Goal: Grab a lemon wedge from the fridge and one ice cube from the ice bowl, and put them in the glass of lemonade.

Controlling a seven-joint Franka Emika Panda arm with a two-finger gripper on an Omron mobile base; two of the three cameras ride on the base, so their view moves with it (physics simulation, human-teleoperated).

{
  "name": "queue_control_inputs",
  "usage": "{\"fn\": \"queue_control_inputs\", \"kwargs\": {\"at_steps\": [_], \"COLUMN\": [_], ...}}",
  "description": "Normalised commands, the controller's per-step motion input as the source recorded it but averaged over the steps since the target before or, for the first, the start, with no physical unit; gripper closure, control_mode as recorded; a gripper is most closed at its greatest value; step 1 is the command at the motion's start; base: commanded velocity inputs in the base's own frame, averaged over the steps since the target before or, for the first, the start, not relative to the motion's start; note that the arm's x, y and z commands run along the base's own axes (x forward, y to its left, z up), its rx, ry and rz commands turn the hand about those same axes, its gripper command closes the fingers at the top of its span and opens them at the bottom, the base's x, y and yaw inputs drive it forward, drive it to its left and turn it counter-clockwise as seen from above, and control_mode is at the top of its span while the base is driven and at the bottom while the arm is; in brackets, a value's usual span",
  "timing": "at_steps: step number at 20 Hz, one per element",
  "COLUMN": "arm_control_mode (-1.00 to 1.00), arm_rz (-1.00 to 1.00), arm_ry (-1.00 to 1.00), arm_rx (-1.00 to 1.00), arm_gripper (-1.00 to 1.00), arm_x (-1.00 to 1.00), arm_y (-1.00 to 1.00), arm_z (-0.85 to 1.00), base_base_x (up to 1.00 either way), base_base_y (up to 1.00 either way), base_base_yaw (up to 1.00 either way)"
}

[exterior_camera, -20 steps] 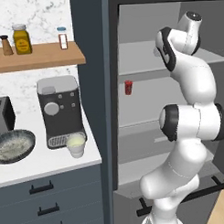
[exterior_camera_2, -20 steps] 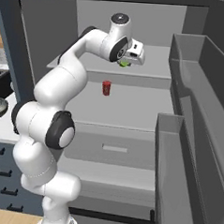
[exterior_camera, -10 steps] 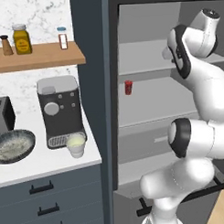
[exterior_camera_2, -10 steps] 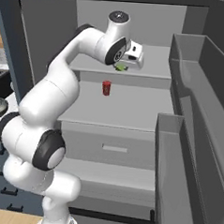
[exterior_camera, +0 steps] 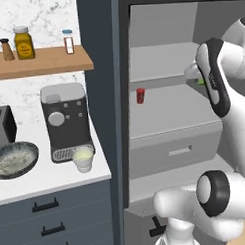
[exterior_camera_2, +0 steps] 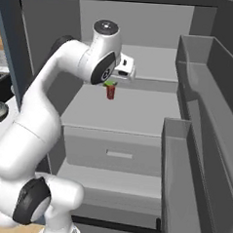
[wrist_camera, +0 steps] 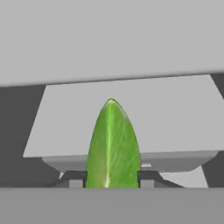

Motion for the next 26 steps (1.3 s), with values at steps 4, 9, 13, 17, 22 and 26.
{"fn": "queue_control_inputs", "kwargs": {"at_steps": [4, 9, 13, 17, 22, 26], "arm_control_mode": [-1.0, -1.0, -1.0, -1.0, 1.0, 1.0], "arm_rz": [0.08, 0.03, 0.0, 0.0, 0.02, 0.0], "arm_ry": [0.1, 0.18, 0.26, 0.12, 0.01, 0.0], "arm_rx": [0.0, 0.0, 0.0, 0.0, 0.0, 0.0], "arm_gripper": [1.0, 1.0, 1.0, 1.0, 1.0, 1.0], "arm_x": [-0.97, -0.66, -0.2, -0.09, -0.07, 0.0], "arm_y": [0.41, 0.3, 0.22, 0.08, 0.06, 0.0], "arm_z": [-0.51, -0.73, -0.53, -0.23, 0.0, 0.0], "base_base_x": [0.0, 0.0, 0.0, 0.0, -0.14, -0.79], "base_base_y": [0.0, 0.0, 0.0, 0.0, 0.08, 0.91], "base_base_yaw": [0.0, 0.0, 0.0, 0.0, 0.01, 0.01]}}
